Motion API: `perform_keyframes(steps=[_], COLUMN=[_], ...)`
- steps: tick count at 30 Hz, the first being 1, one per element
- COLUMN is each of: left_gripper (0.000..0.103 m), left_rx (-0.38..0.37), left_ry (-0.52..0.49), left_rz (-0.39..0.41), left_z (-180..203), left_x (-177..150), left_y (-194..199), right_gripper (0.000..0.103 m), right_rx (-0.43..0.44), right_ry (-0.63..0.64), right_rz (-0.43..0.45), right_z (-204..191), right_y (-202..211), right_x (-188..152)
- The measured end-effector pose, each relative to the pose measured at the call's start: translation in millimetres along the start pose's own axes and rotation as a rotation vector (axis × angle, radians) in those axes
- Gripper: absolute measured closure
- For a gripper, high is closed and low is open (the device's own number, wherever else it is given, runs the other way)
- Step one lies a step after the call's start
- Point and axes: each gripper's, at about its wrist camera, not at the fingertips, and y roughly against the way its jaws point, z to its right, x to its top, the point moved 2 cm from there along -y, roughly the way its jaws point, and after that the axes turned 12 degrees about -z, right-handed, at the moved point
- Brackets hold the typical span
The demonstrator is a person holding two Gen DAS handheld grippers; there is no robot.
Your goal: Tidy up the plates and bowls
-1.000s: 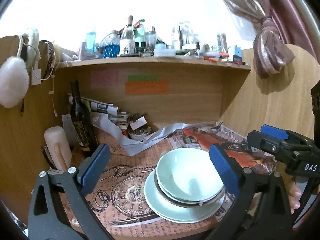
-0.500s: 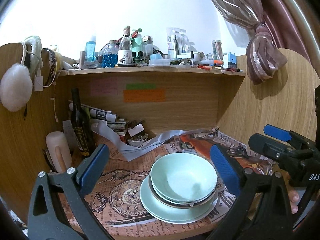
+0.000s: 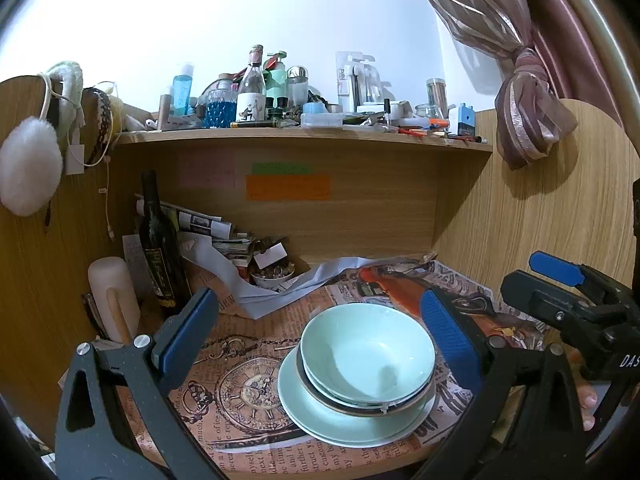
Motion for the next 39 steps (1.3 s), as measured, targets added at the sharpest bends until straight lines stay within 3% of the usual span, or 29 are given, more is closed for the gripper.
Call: perform_keyframes(steps=[39], left_gripper=[0.000], left_rx=[0.012], left_ry=[0.013], left_rz=[-0.006], left_z=[5.5], left_x=[-1.2], left_y=[-1.9], right_gripper=[0.000], right_rx=[0.008], right_ry=[0.009], right_rz=[0.001], right_z=[-0.7], right_y=[0.6], right_x=[-1.2])
